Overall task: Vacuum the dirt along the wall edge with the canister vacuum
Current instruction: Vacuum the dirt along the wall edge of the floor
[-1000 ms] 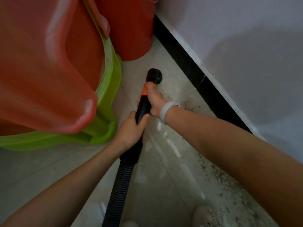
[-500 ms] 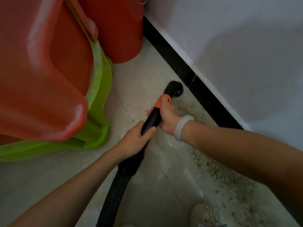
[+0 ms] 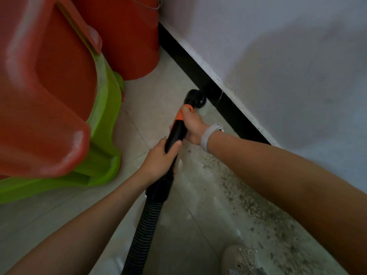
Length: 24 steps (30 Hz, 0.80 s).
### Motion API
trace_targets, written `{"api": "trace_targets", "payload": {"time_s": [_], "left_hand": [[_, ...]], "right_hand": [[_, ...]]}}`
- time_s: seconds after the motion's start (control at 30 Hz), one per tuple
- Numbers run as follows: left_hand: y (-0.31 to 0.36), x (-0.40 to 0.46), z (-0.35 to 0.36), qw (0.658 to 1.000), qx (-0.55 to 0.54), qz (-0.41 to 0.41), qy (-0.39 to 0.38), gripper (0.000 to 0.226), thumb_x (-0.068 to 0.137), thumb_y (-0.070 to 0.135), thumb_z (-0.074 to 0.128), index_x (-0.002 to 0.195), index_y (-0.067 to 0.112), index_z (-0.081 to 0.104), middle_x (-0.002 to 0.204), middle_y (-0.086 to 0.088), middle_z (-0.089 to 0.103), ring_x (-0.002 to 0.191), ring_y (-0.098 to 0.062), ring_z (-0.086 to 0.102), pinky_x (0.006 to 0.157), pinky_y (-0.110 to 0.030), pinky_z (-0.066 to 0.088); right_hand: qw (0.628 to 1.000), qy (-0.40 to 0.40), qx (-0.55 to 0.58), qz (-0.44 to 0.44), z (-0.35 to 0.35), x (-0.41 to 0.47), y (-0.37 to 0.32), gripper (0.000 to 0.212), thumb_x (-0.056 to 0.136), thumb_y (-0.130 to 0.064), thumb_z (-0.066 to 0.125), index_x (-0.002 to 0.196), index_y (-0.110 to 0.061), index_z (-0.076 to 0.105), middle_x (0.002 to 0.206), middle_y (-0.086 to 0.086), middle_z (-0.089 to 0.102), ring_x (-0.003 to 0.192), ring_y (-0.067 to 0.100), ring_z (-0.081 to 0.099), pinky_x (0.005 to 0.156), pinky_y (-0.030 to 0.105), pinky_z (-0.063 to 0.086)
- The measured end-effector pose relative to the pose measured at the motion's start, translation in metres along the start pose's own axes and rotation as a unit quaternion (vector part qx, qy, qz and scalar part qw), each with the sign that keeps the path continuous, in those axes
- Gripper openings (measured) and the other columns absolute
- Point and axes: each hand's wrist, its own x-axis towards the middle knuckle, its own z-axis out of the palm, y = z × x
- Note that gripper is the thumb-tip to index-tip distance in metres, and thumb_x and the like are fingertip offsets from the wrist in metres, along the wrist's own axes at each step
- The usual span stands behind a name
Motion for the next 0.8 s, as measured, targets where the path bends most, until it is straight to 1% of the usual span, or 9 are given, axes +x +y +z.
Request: {"api": "trace_targets", "payload": {"time_s": [0.13,0.23,0.3,0.37,0.4,0.5,0.63,0.7,0.8], "left_hand": [[0.004,0.004,-0.002,1.000,-0.018,-0.016,-0.013,0.027,0.094,0.042,0.049,0.085,0.017,0.044,0.055,-0.005,0.060,0.044,-0.019,0.060,0.045,-0.027,0.047],[-0.001,-0.002,-0.001,0.998,-0.034,-0.019,-0.052,0.026,0.095,0.040,0.048,0.087,0.016,0.045,0.056,-0.005,0.058,0.045,-0.020,0.059,0.048,-0.029,0.048],[-0.005,-0.008,0.005,0.998,-0.025,-0.018,-0.060,0.024,0.095,0.039,0.049,0.088,0.016,0.045,0.056,-0.005,0.058,0.044,-0.019,0.058,0.046,-0.028,0.047],[-0.010,-0.013,0.013,0.998,-0.002,-0.010,-0.065,0.024,0.094,0.041,0.049,0.086,0.019,0.045,0.057,-0.004,0.059,0.044,-0.018,0.060,0.045,-0.027,0.047],[-0.012,-0.015,0.016,0.997,0.017,-0.003,-0.069,0.024,0.094,0.042,0.049,0.085,0.020,0.045,0.057,-0.003,0.060,0.045,-0.018,0.061,0.046,-0.027,0.046],[-0.018,-0.024,0.018,0.995,0.048,0.008,-0.085,0.025,0.092,0.045,0.050,0.083,0.023,0.045,0.055,0.002,0.059,0.045,-0.014,0.060,0.044,-0.023,0.045],[-0.025,-0.038,0.017,0.991,0.043,0.000,-0.124,0.025,0.092,0.043,0.052,0.088,0.018,0.046,0.059,-0.001,0.058,0.046,-0.014,0.060,0.044,-0.024,0.046],[-0.026,-0.043,0.016,0.989,0.046,-0.003,-0.142,0.027,0.093,0.041,0.052,0.092,0.015,0.046,0.060,-0.003,0.057,0.045,-0.014,0.059,0.044,-0.024,0.047],[-0.027,-0.050,0.016,0.984,0.041,-0.009,-0.173,0.025,0.094,0.040,0.052,0.091,0.015,0.045,0.061,-0.002,0.055,0.045,-0.013,0.059,0.044,-0.024,0.047]], "right_hand": [[1.000,-0.013,-0.002,0.019,0.000,0.000,-0.006,0.025,0.098,-0.031,0.043,0.103,-0.007,0.041,0.074,0.009,0.051,0.043,0.017,0.058,0.052,0.033,0.052],[0.999,-0.006,0.021,0.038,-0.010,-0.007,0.001,0.023,0.098,-0.031,0.042,0.090,-0.010,0.041,0.072,0.008,0.049,0.041,0.017,0.057,0.049,0.033,0.052],[0.999,0.001,0.028,0.039,-0.021,-0.011,0.010,0.024,0.098,-0.031,0.042,0.084,-0.011,0.041,0.073,0.009,0.049,0.048,0.019,0.058,0.055,0.035,0.054],[0.999,0.000,0.036,0.040,-0.033,-0.017,0.017,0.024,0.098,-0.031,0.042,0.086,-0.011,0.043,0.075,0.009,0.050,0.055,0.022,0.059,0.063,0.038,0.055],[0.998,-0.001,0.046,0.043,-0.037,-0.019,0.020,0.023,0.098,-0.032,0.043,0.088,-0.011,0.043,0.075,0.009,0.050,0.056,0.023,0.059,0.063,0.038,0.054],[0.995,0.017,0.078,0.060,-0.045,-0.028,0.030,0.024,0.097,-0.032,0.045,0.092,-0.009,0.043,0.073,0.011,0.051,0.053,0.024,0.060,0.057,0.037,0.054],[0.991,0.055,0.098,0.067,-0.051,-0.038,0.046,0.026,0.096,-0.032,0.044,0.096,-0.006,0.043,0.073,0.012,0.053,0.049,0.024,0.061,0.051,0.034,0.053],[0.990,0.063,0.102,0.071,-0.055,-0.045,0.053,0.025,0.097,-0.031,0.043,0.097,-0.007,0.043,0.074,0.012,0.054,0.051,0.024,0.062,0.052,0.034,0.053],[0.989,0.068,0.106,0.077,-0.063,-0.054,0.061,0.022,0.098,-0.033,0.040,0.088,-0.013,0.041,0.082,0.011,0.054,0.060,0.025,0.063,0.053,0.035,0.053]]}}
